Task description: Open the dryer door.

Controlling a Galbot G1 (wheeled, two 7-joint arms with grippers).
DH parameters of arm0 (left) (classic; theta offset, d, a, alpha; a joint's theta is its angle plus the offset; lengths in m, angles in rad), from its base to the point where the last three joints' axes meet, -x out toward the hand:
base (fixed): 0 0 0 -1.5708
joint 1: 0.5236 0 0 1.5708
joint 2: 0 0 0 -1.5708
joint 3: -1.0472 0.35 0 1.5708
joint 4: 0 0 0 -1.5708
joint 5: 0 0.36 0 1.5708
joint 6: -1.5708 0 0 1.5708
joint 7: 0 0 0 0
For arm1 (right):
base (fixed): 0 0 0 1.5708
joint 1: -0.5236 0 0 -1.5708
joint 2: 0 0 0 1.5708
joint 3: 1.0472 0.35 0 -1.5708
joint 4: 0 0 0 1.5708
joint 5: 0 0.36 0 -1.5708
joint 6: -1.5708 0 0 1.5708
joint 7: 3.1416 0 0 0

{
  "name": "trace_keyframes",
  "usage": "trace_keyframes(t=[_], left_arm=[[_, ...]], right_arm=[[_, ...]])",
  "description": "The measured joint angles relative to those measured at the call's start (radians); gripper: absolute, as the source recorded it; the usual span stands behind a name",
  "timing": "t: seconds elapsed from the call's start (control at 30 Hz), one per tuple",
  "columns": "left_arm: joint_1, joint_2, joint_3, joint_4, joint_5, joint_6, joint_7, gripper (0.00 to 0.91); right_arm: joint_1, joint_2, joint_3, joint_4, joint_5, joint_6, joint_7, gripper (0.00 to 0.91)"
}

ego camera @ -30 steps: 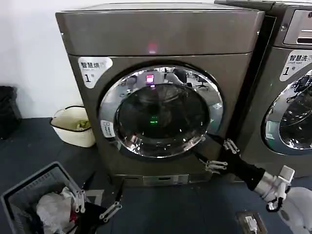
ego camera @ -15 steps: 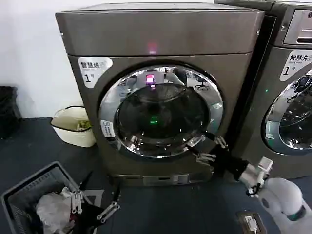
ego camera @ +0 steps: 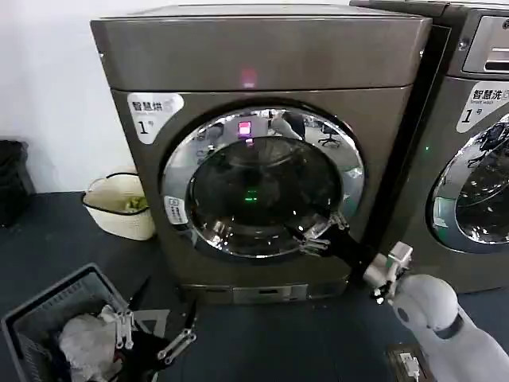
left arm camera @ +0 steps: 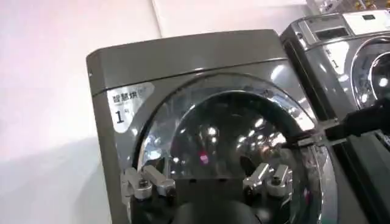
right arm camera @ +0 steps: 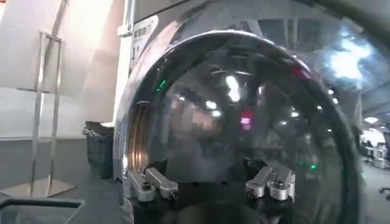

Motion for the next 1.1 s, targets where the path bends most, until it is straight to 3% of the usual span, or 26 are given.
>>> trace_keyframes(t=[1.1], left_arm=[[0.001,-0.007,0.001,-0.002,0.014,0.001,0.001,0.907]], right_arm=[[0.204,0.087,-0.212,-0.116,-0.014,-0.018,-0.003,0.907]])
